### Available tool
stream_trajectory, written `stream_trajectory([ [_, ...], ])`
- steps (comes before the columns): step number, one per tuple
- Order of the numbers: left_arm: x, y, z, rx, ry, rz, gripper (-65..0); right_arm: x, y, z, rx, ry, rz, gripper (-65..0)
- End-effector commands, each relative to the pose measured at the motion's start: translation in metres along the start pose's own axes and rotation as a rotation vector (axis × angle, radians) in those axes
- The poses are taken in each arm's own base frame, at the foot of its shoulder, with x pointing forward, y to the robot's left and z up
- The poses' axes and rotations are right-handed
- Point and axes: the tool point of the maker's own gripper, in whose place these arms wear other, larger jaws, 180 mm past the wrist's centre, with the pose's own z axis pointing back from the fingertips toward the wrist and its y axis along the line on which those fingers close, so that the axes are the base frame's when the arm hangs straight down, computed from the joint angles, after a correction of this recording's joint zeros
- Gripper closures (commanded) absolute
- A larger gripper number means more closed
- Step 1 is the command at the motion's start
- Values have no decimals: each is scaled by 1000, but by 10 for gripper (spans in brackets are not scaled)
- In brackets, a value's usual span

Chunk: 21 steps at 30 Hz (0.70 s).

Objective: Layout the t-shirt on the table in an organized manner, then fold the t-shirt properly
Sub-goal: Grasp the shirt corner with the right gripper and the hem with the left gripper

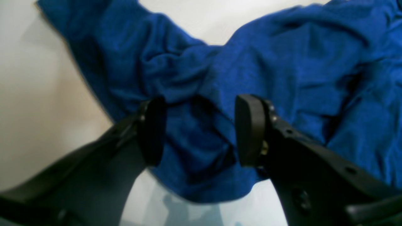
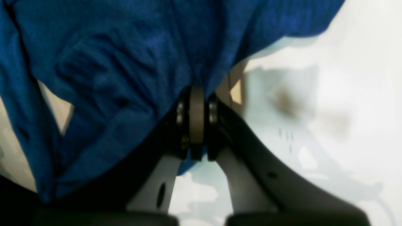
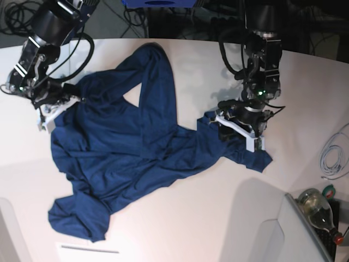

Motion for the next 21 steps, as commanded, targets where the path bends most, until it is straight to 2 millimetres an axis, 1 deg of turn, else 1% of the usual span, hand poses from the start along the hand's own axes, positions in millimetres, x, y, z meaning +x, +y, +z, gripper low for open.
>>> stream_trajectory([
  [1, 11, -1, -1, -5, -39, 2, -327, 15, 0, 5, 0, -42, 12, 0],
  [2, 13, -1, -4, -4, -39, 2, -327, 15, 0, 5, 0, -43, 12, 0],
  [5, 9, -2, -12, -6, -16, 8, -327, 15, 0, 5, 0, -45, 12, 0],
  [7, 10, -3, -18, -7, -10, 12, -326, 16, 0, 5, 0, -46, 12, 0],
  [8, 13, -7, -20, -13, -14, 19, -321, 17, 0, 5, 0, -48, 13, 0],
  [9, 14, -10, -20, -18, -17, 24, -298, 17, 0, 5, 0, -48, 13, 0],
  [13, 19, -13, -20, -24, -30, 25, -81, 18, 1, 5, 1, -50, 14, 0],
  [15, 27, -14, -24, -26, -40, 24, -12, 19, 1, 5, 2, -52, 15, 0],
  [16, 27, -14, -26, -26, -36, 26, 0, 18, 1, 5, 2, -51, 14, 0],
  [18, 28, -14, -29, -26, -29, 29, 0, 18, 1, 4, 3, -49, 14, 0],
  [21, 38, -15, -31, -26, -46, 31, 0, 19, 1, 4, 3, -51, 14, 0],
])
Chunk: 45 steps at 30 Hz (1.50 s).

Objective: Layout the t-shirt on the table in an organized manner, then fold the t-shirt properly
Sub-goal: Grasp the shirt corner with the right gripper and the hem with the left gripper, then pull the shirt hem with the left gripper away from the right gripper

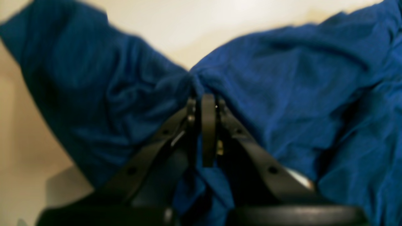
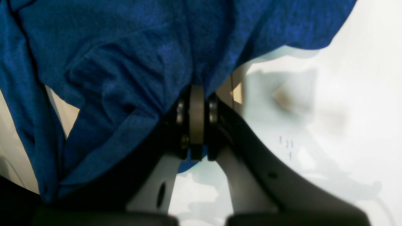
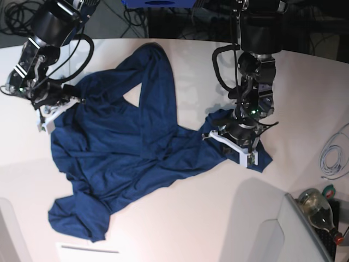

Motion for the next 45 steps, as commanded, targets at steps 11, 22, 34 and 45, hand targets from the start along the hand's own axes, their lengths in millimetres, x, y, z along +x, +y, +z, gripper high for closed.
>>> stream_trajectory([
  [11, 145, -25, -25, -45, -232, -19, 0, 11, -8, 7, -18, -27, 19, 0],
  [22, 261, -43, -40, -46, -387, 19, 0, -1, -24, 11, -50, -4, 22, 0],
  [34, 352, -64, 18, -71, -574, -25, 0, 3, -30, 14, -63, -9, 29, 0],
  [45, 425, -84, 54, -104, -707, -33, 0, -5, -32, 14, -66, 21, 26, 0],
])
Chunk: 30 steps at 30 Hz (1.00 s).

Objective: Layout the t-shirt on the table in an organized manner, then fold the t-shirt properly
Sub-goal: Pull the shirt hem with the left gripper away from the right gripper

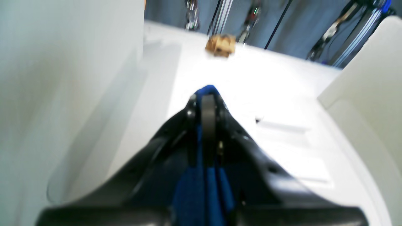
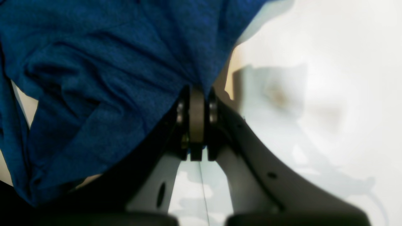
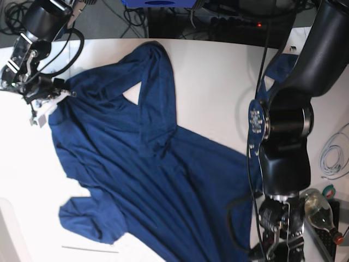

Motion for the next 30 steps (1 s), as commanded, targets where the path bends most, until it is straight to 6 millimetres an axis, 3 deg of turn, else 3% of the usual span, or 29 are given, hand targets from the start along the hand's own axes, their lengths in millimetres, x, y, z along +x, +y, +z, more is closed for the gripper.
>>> stream_trajectory([
  [1, 40, -8, -2, -17, -93, 3, 0, 7, -3, 4, -7, -9, 11, 0],
  [6, 63, -13, -4, -25, -132, 3, 0, 7, -3, 4, -7, -7, 11, 0],
  [9, 59, -10, -9, -15, -162, 10, 0, 7, -3, 4, -7, -7, 11, 0],
  [16, -35, -16, -30, -26, -81, -94, 0, 6, -3, 4, -7, -6, 11, 0],
  [19, -49, -2, -34, 66, -88, -160, 0, 6, -3, 4, -8, -4, 11, 0],
  [21, -48, 6, -35, 116, -101, -211, 0, 6, -3, 4, -8, -4, 11, 0],
  [30, -45, 1, -36, 126, -118, -279, -342, 6, -3, 4, -8, -4, 11, 0],
])
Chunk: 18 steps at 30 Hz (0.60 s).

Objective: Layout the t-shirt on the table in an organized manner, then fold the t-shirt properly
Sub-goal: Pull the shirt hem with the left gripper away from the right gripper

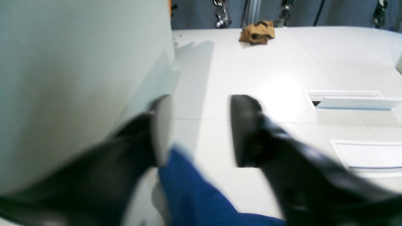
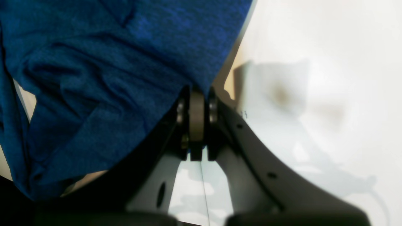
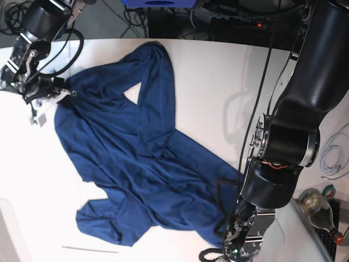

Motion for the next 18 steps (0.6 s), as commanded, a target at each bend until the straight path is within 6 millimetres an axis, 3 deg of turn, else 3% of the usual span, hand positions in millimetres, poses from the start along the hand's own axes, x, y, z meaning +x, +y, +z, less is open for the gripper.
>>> stream_trajectory([
  [1, 43, 4, -8, 7, -99, 1, -393, 8, -3, 4, -9, -17, 13, 0],
  [3, 41, 4, -8, 8, -95, 5, -454, 8, -3, 4, -9, -17, 13, 0],
  [5, 36, 4, -7, 9, -87, 9, -441, 8, -3, 4, -9, -17, 13, 0],
  [6, 24, 4, -4, 9, -67, 9, -428, 8, -3, 4, -9, -17, 13, 0],
  [8, -5, 4, 5, 7, -24, 7, -403, 8, -3, 4, -9, -17, 13, 0],
  [11, -66, 19, 31, 55, 62, 83, -398, 9, -3, 4, -10, -23, 14, 0],
  [15, -150, 71, 81, 225, 231, 271, -403, 12, -12, 8, -26, -28, 20, 0],
  [18, -183, 99, 112, 309, 312, 351, -403, 14, -11, 8, -26, -32, 21, 0],
])
